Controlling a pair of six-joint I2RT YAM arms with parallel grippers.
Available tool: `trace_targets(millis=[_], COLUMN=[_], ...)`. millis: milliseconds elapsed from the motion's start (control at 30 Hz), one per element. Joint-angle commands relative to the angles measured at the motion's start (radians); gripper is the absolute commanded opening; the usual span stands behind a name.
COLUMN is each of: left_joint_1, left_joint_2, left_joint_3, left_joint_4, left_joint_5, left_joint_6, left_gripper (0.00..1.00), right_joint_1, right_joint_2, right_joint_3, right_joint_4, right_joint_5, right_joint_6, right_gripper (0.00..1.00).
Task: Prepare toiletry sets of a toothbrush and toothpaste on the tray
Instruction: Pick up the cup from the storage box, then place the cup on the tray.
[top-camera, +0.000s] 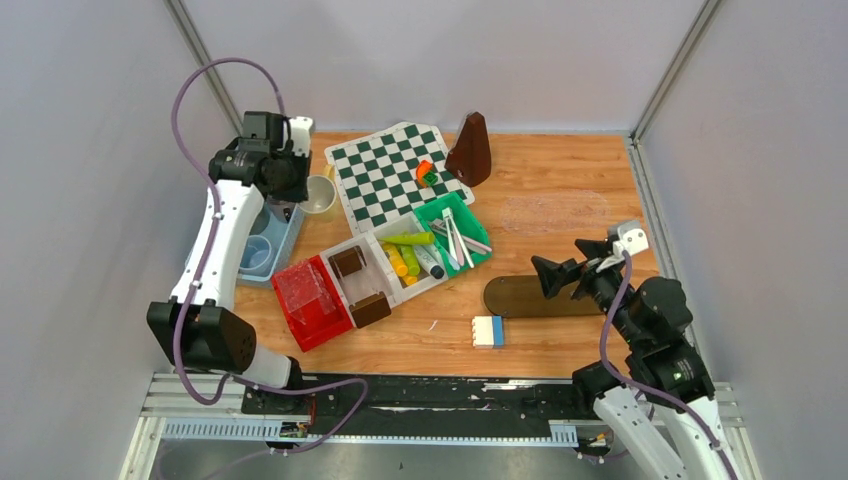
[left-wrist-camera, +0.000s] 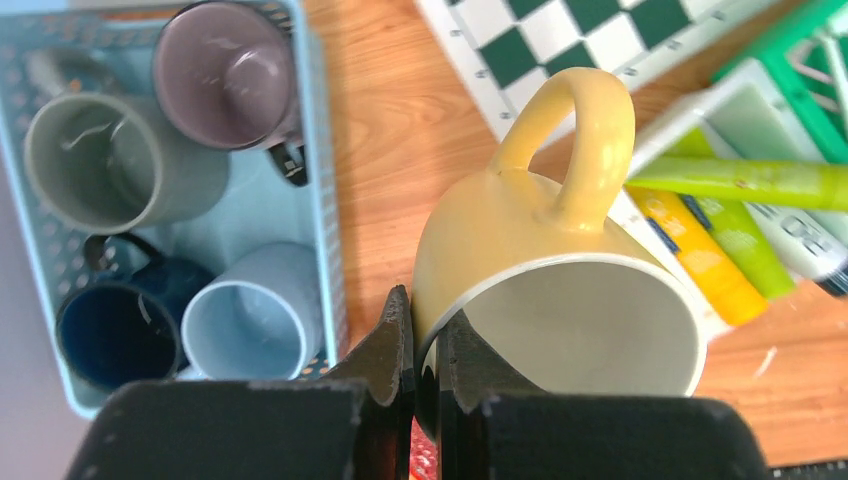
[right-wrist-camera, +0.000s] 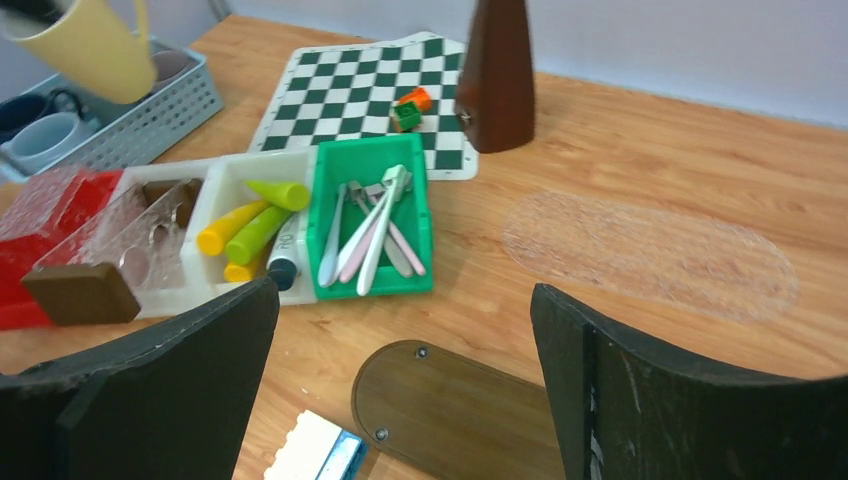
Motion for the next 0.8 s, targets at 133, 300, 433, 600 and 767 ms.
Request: trace_targets(millis=[133,300,433,600,767], left_joint_1=[-0.185,-0.287,-0.363,-0.448,-0.524], left_joint_2=[-0.052,-0.033,0.016,0.062,0.118], left_joint_3=[0.074,0.103,0.141,0.170,0.177], left_joint_4=[0.009,0.006,-0.015,-0.021,-0.013], left_joint_5=[0.109,0.133,0.121,0.087,0.082], left_joint_6=[0.110,0.160,0.195,0.229,0.230], left_gripper=[0.00,0.00,0.00,0.00,0.00], right_joint_1=[0.007,0.009,0.017,0.048,0.152], right_joint_2=[0.179,0.299,0.393,0.500,0.608], right_joint_3=[0.175,0.243,0.309,0.381,0.474], right_joint_4=[-0.013,-0.005,-0.004,0.008,-0.054], right_joint_5=[-0.375,-0.556,-0.640,-0.707,-0.688], right_joint_6=[-0.215,-0.311,-0.392,-0.471,-0.536], right_gripper=[1.00,1.00,0.98,0.96,0.95])
